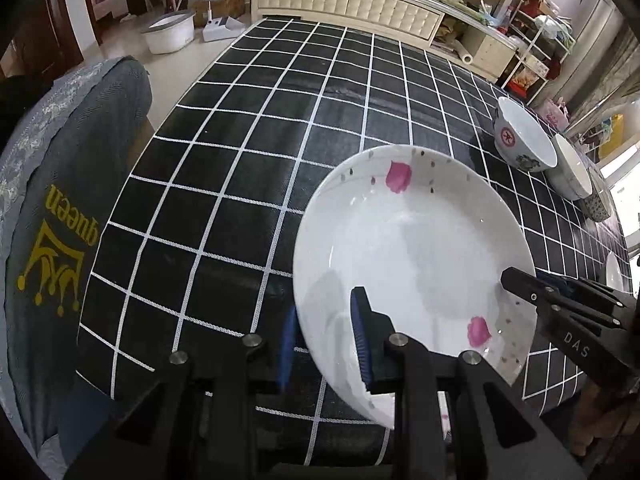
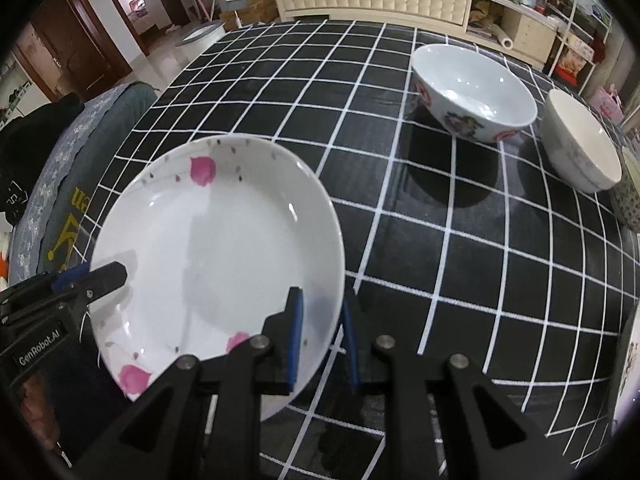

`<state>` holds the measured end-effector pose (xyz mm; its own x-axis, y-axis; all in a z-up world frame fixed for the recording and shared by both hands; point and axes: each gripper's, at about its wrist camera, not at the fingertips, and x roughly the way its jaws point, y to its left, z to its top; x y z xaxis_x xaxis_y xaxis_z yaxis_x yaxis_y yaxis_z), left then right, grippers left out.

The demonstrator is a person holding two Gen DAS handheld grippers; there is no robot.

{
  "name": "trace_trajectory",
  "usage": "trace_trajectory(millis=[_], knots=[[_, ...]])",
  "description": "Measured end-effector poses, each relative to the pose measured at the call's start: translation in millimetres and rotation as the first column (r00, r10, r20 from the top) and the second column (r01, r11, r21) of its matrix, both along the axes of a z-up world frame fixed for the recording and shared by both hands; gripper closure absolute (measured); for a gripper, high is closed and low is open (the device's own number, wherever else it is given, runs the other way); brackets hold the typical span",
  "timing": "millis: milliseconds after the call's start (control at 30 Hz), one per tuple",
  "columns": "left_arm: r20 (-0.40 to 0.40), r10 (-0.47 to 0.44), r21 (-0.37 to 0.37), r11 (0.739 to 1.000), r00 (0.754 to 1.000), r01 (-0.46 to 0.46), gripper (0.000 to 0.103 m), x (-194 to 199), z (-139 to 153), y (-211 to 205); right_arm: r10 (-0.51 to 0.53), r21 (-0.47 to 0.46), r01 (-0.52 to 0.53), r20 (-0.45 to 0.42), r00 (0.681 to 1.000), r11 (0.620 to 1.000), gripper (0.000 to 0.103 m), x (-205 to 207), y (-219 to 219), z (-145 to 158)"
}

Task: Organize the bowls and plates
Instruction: 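Lower the pink-petal plate onto the plain plate and open the left gripper, then move the left gripper to the cartoon-bear plate and grasp its rim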

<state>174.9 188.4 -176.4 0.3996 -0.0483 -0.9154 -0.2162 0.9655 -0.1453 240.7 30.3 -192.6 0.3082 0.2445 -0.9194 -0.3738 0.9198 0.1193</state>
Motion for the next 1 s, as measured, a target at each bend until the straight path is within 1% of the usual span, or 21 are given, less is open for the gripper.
trace_trajectory(millis=[200,300,433,533,667,733,767,800,933,967,1000], knots=[[0.003,-0.007,0.037,0.999,1.0,0.007,0.08,-3.9,0.5,-5.4,0.007,0.002,-0.007,0.005,1.0,1.0,0.08,-1.8,-1.6,1.3],[0.014,0.001,0.023,1.0,1.0,-0.002,0.079,-7.4,5.1,-3.3,0.012,0.002,-0.012,0.021,1.0,1.0,0.08,-4.8,-2.6,5.6],[0.035,0.005,0.017,1.0,0.999,-0.006,0.079,-11.7,13.4,-2.7,0.005,0.022,-0.006,0.04,0.999,1.0,0.08,-7.2,-6.8,13.6],[0.068,-0.005,0.016,1.0,0.998,0.004,0.079,-15.7,23.3,-7.6,0.0,0.035,-0.001,0.042,0.999,0.999,0.079,-8.6,-12.1,19.6],[0.101,-0.046,0.051,0.998,0.994,0.041,0.079,-18.8,38.4,-25.1,-0.002,0.046,-0.002,0.074,0.997,0.999,0.078,-16.5,-20.7,33.2],[0.11,-0.069,0.067,0.996,0.992,0.061,0.078,-19.7,43.8,-36.5,-0.009,0.061,0.004,0.086,0.996,0.998,0.067,-19.6,-26.3,39.8],[0.113,-0.078,0.071,0.995,0.991,0.071,0.078,-20.2,46.0,-41.3,-0.014,0.064,0.008,0.097,0.995,0.998,0.064,-21.7,-30.2,44.1],[0.115,-0.088,0.073,0.994,0.989,0.08,0.076,-20.4,48.4,-46.8,-0.018,0.064,0.012,0.108,0.994,0.998,0.06,-23.1,-33.5,47.3],[0.137,-0.126,0.073,0.991,0.983,0.117,0.075,-24.2,58.9,-68.8,-0.043,0.086,0.031,0.143,0.989,0.996,0.052,-31.9,-52.9,63.8],[0.142,-0.134,0.072,0.99,0.981,0.125,0.073,-25.0,62.0,-74.4,-0.054,0.091,0.04,0.157,0.986,0.995,0.049,-34.4,-59.3,68.5],[0.148,-0.142,0.072,0.989,0.979,0.132,0.068,-26.0,64.3,-80.5,-0.063,0.091,0.048,0.168,0.984,0.995,0.045,-36.4,-64.2,71.9]])
